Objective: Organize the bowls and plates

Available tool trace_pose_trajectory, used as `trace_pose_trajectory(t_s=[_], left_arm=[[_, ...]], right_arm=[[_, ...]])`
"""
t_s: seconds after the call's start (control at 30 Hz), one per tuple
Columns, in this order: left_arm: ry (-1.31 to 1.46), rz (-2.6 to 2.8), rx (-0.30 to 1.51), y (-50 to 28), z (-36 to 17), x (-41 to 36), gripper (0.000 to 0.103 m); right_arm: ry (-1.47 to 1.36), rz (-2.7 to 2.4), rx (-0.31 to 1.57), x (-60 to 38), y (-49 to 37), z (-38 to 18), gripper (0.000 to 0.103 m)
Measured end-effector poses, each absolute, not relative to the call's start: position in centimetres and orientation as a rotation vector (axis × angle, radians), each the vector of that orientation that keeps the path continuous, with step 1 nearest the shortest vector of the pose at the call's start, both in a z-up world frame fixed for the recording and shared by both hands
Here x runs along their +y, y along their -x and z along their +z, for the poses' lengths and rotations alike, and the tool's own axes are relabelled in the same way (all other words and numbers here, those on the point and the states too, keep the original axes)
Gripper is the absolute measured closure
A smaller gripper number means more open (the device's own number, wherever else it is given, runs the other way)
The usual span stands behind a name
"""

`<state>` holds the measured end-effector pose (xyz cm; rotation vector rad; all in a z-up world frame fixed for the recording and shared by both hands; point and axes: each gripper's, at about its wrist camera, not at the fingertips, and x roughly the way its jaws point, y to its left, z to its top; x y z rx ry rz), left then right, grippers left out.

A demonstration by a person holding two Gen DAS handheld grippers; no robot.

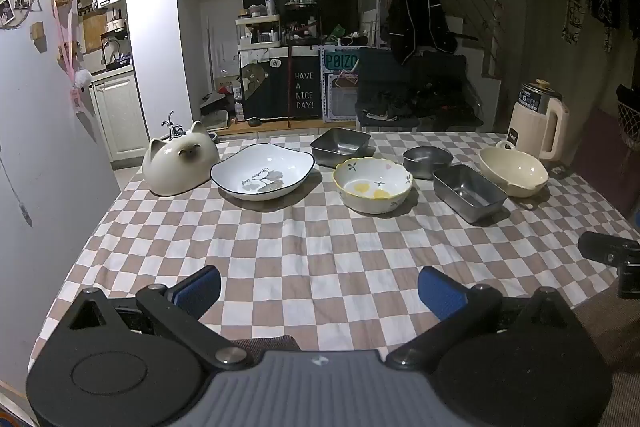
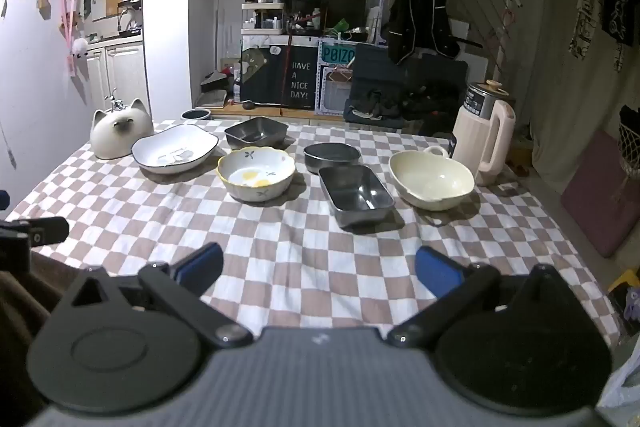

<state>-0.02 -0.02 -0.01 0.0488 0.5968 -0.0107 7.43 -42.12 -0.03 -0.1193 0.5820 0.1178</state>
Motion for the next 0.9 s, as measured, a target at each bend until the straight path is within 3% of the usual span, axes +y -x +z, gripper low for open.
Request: trace_pose_trajectory(t_s=[0.9], left_arm=[[-0.037, -0.016, 0.604, -0.02, 0.0, -0.02, 0.0]], right_arm=[[0.12, 0.112, 0.59, -42.31, -7.49, -0.14, 0.0]])
